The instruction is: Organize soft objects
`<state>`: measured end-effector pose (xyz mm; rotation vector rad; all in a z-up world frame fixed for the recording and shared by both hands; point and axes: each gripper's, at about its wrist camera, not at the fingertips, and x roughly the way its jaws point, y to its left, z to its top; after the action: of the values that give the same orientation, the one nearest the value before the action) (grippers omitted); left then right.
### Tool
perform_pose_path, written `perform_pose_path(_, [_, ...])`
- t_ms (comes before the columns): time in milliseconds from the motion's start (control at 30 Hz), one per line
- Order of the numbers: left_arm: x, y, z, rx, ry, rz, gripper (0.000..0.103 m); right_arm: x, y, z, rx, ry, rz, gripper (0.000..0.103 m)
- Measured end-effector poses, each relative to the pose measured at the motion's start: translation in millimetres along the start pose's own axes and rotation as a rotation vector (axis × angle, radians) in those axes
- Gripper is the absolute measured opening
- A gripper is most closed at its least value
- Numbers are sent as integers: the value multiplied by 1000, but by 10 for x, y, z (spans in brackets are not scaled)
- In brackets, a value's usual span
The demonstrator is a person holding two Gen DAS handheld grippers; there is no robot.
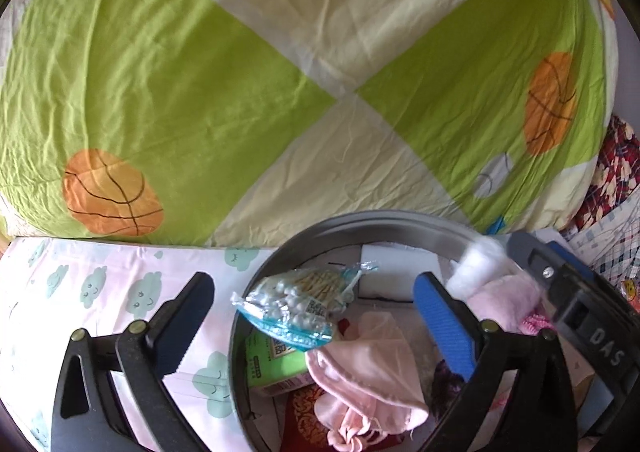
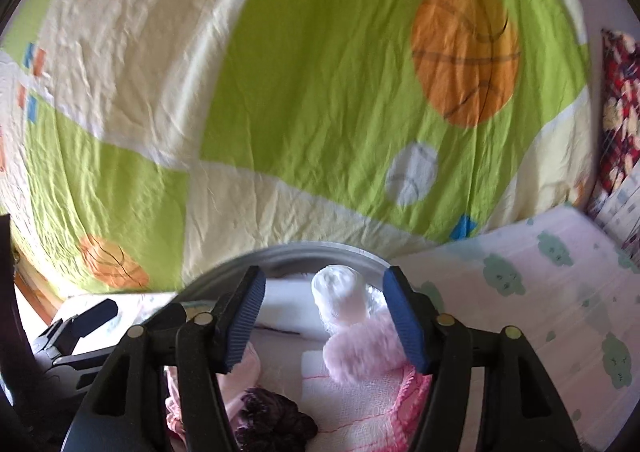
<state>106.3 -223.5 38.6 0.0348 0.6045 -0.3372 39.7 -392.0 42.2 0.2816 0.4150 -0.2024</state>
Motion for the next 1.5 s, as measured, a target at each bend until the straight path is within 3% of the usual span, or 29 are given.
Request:
perform_pose_path(100, [-149, 32, -77, -9, -34, -2, 102, -294, 94, -45, -47, -132, -27, 81])
perform_pose_path(267, [-312, 69, -253, -13, -61, -7, 102, -616, 78, -184, -27, -236, -73, 86])
perform_pose_path(533, [-578, 48, -534, 63, -157, 34, 103, -715, -65, -473, 30, -211, -104, 86])
perform_pose_path(733, [-712, 77, -769, 76, -221, 70, 103, -890, -13, -645, -37, -314, -154, 86])
perform_pose_path(1100, [-904, 277, -999, 41, -243, 87, 103, -1081, 63, -801, -22, -310, -169, 86])
perform_pose_path(1500, [-1102, 313, -1116, 49, -291, 103, 103, -1384, 218, -932, -49, -402, -192, 86])
